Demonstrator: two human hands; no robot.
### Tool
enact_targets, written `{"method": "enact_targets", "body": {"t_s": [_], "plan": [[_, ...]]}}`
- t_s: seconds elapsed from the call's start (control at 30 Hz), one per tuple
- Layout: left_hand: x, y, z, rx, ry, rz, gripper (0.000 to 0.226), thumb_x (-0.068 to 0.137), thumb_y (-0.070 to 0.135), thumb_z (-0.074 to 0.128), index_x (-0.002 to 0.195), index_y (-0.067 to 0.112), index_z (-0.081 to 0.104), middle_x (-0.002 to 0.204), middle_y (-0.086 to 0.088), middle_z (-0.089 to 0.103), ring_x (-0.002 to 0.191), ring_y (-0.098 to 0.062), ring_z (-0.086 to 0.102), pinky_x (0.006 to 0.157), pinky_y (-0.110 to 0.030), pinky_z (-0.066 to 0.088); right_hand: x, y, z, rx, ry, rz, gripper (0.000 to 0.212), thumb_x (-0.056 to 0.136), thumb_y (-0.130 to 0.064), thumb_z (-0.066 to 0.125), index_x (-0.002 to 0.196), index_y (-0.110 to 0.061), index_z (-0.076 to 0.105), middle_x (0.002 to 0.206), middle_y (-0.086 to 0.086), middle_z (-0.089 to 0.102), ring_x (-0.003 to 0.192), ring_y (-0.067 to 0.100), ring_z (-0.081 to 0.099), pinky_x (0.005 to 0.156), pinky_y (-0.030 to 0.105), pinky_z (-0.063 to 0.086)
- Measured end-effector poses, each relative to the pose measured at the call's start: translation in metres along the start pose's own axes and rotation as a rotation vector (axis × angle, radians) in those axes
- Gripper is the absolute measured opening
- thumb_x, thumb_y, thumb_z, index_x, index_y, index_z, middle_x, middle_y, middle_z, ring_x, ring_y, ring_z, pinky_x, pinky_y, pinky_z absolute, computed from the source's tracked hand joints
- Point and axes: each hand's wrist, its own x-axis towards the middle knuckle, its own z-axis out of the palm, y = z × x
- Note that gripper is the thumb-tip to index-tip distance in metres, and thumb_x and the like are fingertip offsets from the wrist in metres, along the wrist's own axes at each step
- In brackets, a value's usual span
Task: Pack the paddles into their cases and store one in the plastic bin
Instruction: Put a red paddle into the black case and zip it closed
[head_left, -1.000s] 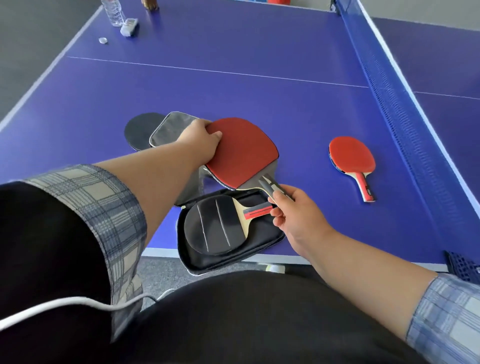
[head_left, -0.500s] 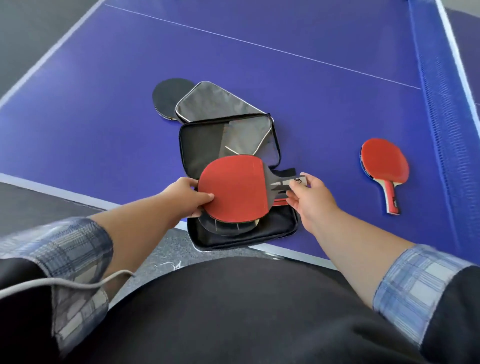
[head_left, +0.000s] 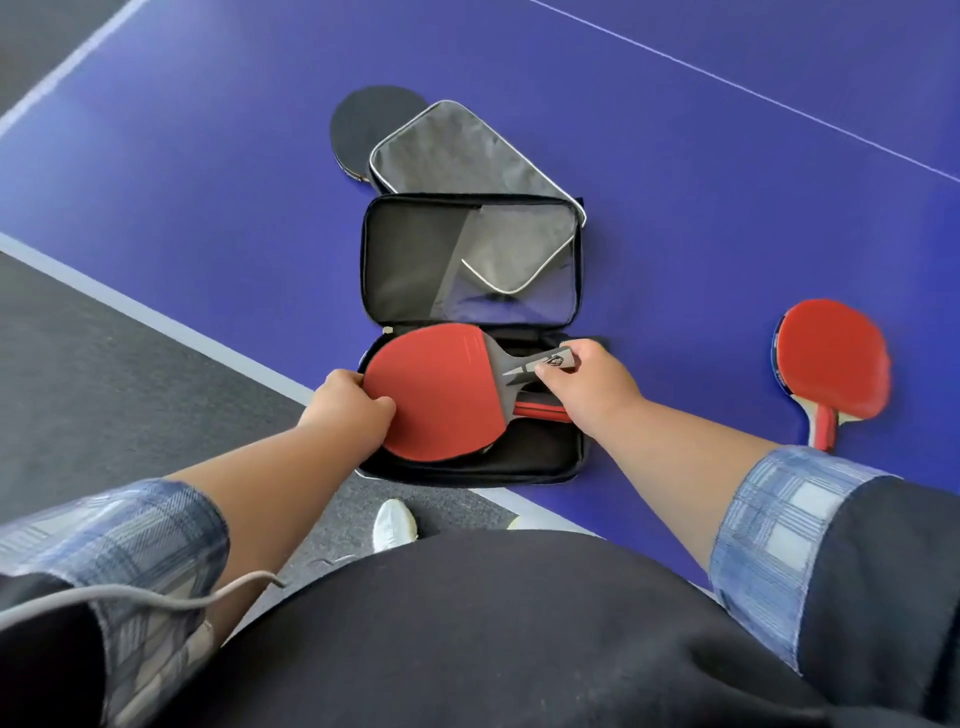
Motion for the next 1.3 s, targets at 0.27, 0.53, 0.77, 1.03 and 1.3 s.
{"method": "enact_targets", "body": {"t_s": [0.27, 0.53, 0.77, 1.03, 1.3], "plan": [[0.004, 0.013, 0.006, 0.013, 0.040, -0.083, 0.045, 0.095, 0.047, 0.053, 0.120, 0.009, 0.058, 0.093, -0.007, 0.057, 0.084, -0.030, 0.051, 0.074, -0.034, 0.041, 0.002, 0.007, 0.003, -0.195, -0.057, -0.156, 0.046, 0.089, -0.048, 0.063, 0.129, -0.032, 0.047, 0.115, 0.001, 0.057, 0.098, 0.025, 0.059, 0.077, 0.034, 0.046], [0.015, 0.007, 0.009, 0.079, 0.038, -0.083, 0.050, 0.090, 0.049, 0.054, 0.121, 0.010, 0.060, 0.108, -0.012, 0.067, 0.090, -0.033, 0.060, 0.075, -0.036, 0.045, -0.004, 0.013, 0.009, -0.436, -0.177, -0.314, 0.079, 0.077, -0.053, 0.074, 0.145, -0.033, 0.038, 0.147, 0.004, 0.035, 0.133, 0.028, 0.040, 0.107, 0.044, 0.038], [0.014, 0.010, 0.004, 0.135, 0.031, -0.069, 0.045, 0.091, 0.043, 0.057, 0.123, 0.011, 0.060, 0.106, -0.011, 0.067, 0.090, -0.032, 0.063, 0.072, -0.033, 0.044, -0.006, 0.014, 0.005, -0.477, -0.135, -0.380, 0.084, 0.084, -0.046, 0.073, 0.152, -0.028, 0.027, 0.151, 0.002, 0.037, 0.137, 0.026, 0.039, 0.109, 0.044, 0.032], [0.029, 0.008, -0.012, 0.303, -0.048, 0.053, 0.038, 0.089, 0.043, 0.056, 0.103, 0.008, 0.056, 0.087, -0.006, 0.062, 0.073, -0.023, 0.059, 0.057, -0.031, 0.040, -0.005, 0.004, 0.007, -0.447, -0.065, -0.329, 0.086, 0.082, -0.045, 0.075, 0.152, -0.026, 0.028, 0.153, 0.001, 0.039, 0.137, 0.024, 0.041, 0.108, 0.045, 0.033], [0.071, 0.028, -0.065, 0.491, -0.151, 0.283, 0.054, 0.092, 0.061, 0.045, 0.111, 0.011, 0.054, 0.098, -0.004, 0.065, 0.084, -0.026, 0.062, 0.068, -0.034, 0.049, -0.019, -0.006, 0.017, -0.307, 0.067, -0.133, 0.095, 0.079, -0.038, 0.080, 0.155, -0.027, 0.024, 0.157, 0.002, 0.031, 0.141, 0.025, 0.034, 0.114, 0.043, 0.034]]}}
